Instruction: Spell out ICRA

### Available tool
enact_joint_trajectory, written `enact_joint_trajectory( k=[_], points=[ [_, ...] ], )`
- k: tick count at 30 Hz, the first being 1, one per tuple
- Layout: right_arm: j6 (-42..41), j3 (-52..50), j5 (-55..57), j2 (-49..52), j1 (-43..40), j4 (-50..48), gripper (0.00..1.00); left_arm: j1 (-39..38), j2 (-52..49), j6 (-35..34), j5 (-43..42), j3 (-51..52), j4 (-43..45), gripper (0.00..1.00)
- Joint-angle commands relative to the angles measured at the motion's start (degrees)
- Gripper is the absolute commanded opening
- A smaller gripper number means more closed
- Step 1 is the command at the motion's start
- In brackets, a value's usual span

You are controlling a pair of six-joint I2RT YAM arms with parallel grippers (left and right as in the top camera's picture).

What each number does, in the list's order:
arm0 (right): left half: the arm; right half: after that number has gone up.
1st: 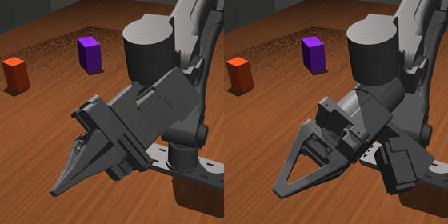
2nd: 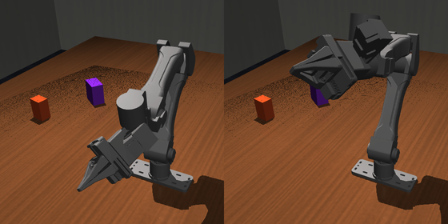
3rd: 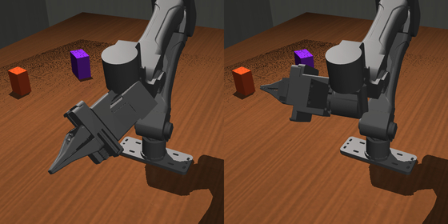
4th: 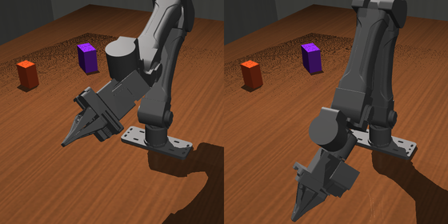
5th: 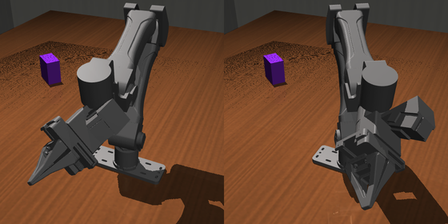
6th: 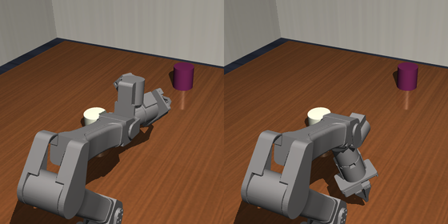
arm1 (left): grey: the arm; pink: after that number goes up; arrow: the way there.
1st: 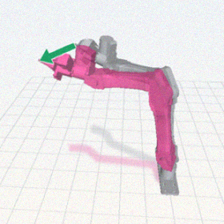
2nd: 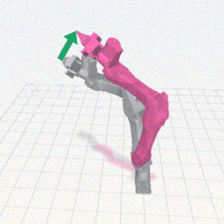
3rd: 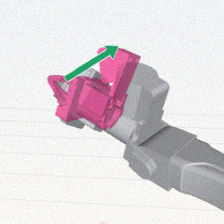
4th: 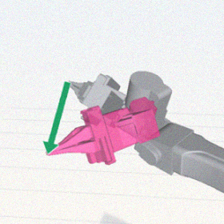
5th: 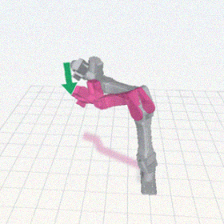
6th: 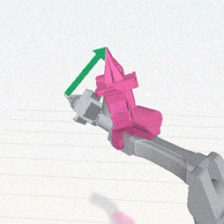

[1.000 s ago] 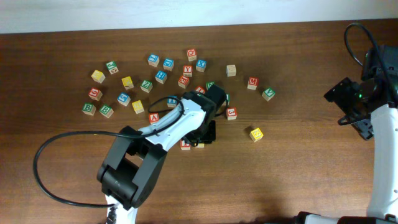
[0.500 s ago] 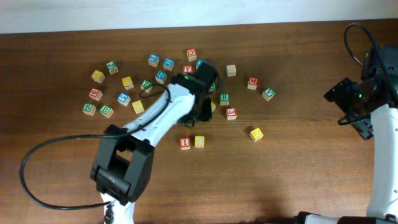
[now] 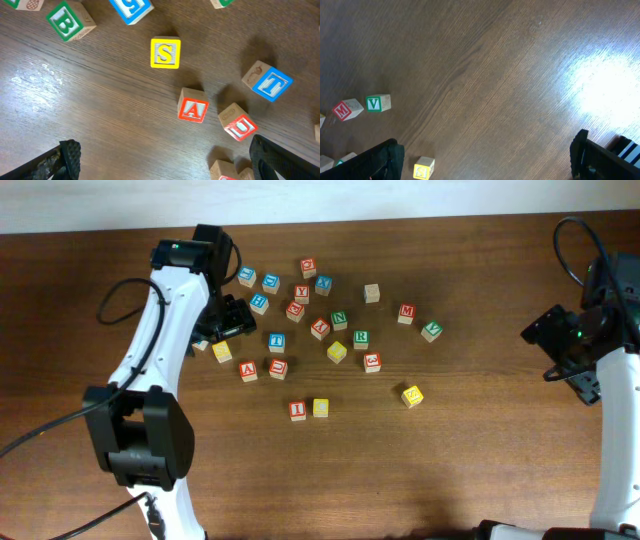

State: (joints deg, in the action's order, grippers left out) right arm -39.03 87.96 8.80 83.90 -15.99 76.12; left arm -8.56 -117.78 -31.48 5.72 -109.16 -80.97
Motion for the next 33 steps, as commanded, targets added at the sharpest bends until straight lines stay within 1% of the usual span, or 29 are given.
enact_joint_trajectory(
  k=[1, 8, 9, 11, 13, 16, 21, 22, 25, 30, 33],
  points=[
    [-0.24, 0.22, 0.9, 0.26, -0.17, 0.0, 0.98, 1.11, -0.42, 0.26, 0.72, 1.68, 0.81, 0.99],
    [-0.22, 0.22, 0.92, 0.26, -0.17, 0.02, 0.98, 0.9, -0.44, 0.24, 0.74, 6.62, 4.5, 0.99],
    [-0.24, 0.22, 0.92, 0.26, -0.17, 0.02, 0.98, 1.38, -0.44, -0.44, 0.76, 6.71, 4.87, 0.99],
    [-0.22, 0.22, 0.9, 0.26, -0.17, 0.02, 0.98, 4.31, -0.44, -5.35, 0.48, 6.71, 4.79, 0.99],
    [-0.24, 0.22, 0.9, 0.26, -0.17, 0.02, 0.98, 7.21, -0.44, -6.29, -0.35, 6.71, 4.66, 0.99],
    [-0.24, 0.22, 0.92, 0.26, -0.17, 0.02, 0.98, 9.27, -0.44, -6.25, -0.31, 7.96, 2.97, 0.99],
    [-0.24, 0.22, 0.9, 0.26, -0.17, 0.02, 0.98, 7.69, -0.44, -6.21, -0.35, 12.87, 4.46, 0.99],
    [-0.22, 0.22, 0.92, 0.26, -0.17, 0.02, 0.98, 7.43, -0.44, -5.84, -0.39, 12.87, 4.42, 0.99],
    [-0.24, 0.22, 0.9, 0.26, -0.17, 0.02, 0.98, 7.5, 0.22, -0.66, -2.08, 11.39, 4.59, 0.99],
    [-0.24, 0.22, 0.92, 0.26, -0.17, 0.0, 0.98, 7.5, 5.79, 0.31, -2.64, 8.92, 5.49, 0.99],
    [-0.22, 0.22, 0.92, 0.26, -0.17, 0.02, 0.98, 7.5, 6.47, 0.33, 0.37, 8.92, 5.25, 0.99]
  ],
)
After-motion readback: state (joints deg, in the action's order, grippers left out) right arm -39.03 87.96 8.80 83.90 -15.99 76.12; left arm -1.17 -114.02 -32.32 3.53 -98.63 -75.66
